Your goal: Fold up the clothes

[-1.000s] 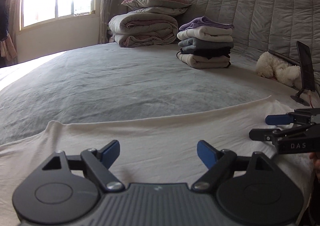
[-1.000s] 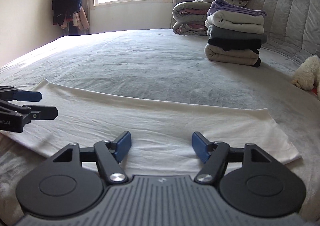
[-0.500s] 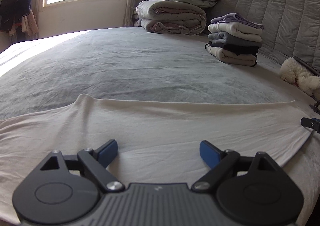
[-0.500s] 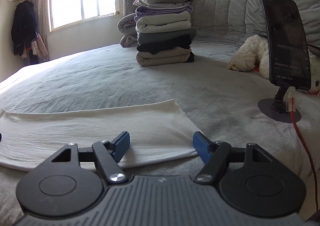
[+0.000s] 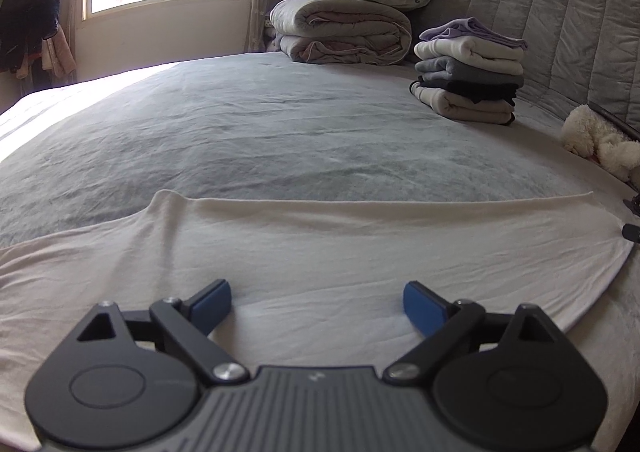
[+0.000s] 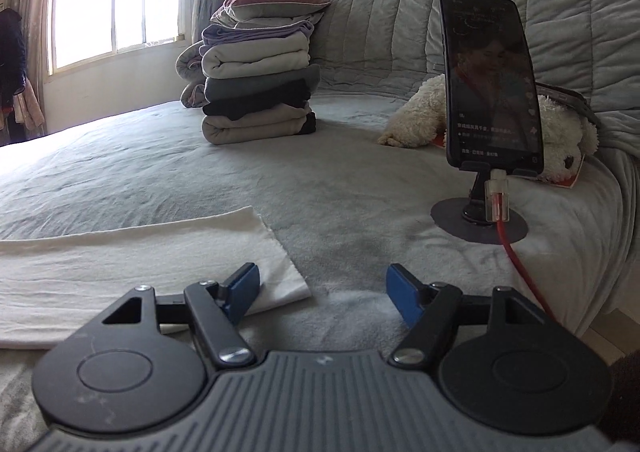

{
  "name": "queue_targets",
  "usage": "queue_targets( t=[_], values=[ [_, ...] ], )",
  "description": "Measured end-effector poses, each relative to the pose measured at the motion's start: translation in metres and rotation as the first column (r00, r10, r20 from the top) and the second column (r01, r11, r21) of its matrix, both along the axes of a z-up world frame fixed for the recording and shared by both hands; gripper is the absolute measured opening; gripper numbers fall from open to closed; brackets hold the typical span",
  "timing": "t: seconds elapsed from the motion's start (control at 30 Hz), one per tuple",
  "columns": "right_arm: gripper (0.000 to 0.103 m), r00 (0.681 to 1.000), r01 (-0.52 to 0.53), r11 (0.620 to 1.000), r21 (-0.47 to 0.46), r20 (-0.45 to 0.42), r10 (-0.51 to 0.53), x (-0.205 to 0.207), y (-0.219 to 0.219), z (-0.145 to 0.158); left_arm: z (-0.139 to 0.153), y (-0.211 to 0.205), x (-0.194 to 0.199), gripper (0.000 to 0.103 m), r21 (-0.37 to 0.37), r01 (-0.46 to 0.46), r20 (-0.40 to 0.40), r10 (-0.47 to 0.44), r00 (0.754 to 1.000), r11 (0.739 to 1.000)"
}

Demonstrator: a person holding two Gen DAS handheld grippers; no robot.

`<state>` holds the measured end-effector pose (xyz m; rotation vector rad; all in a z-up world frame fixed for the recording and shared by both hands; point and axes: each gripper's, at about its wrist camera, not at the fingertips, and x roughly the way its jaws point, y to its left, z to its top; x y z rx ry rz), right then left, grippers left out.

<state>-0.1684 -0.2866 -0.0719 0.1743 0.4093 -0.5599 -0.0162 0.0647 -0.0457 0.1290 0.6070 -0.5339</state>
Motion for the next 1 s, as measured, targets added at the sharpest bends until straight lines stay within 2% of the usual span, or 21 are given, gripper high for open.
queue_targets(
  t=[0.2,0.43,0.57,0.7,0.9,1.0],
  values=[
    [0.073,1.000,0.003,0.999,0.047,0.018,-0.004,0.002,0.000,0.004,0.005,0.009,0.002,0.094,-0.032,-0.038,-0.007,0.038,0.999,0.999],
    [0.073,1.000,-0.014,1.000,0.024,0.000,0.014,0.005,0.007,0.000,0.011,0.022,0.006,0.094,-0.105,-0.082,-0.055,0.077,0.996,0.991],
    [0.070,1.000,-0.016,0.999,0.031,-0.002,0.016,0.005,0.008,0.000,0.014,0.023,0.009,0.094,-0.143,-0.079,-0.100,0.065,0.993,0.987],
    [0.065,1.000,-0.021,0.999,0.032,-0.009,0.022,0.008,0.010,-0.001,0.017,0.019,0.005,0.094,-0.145,-0.052,-0.096,0.038,0.995,0.988],
    [0.045,0.999,-0.050,0.998,0.032,-0.017,0.051,0.012,0.018,-0.001,0.019,0.009,0.000,0.094,-0.118,-0.002,-0.084,-0.008,0.996,0.993],
    [0.025,0.997,-0.076,0.995,0.062,-0.009,0.076,0.014,0.020,0.001,0.019,0.008,0.001,0.094,-0.134,0.010,-0.103,-0.024,0.994,0.991]
  ],
)
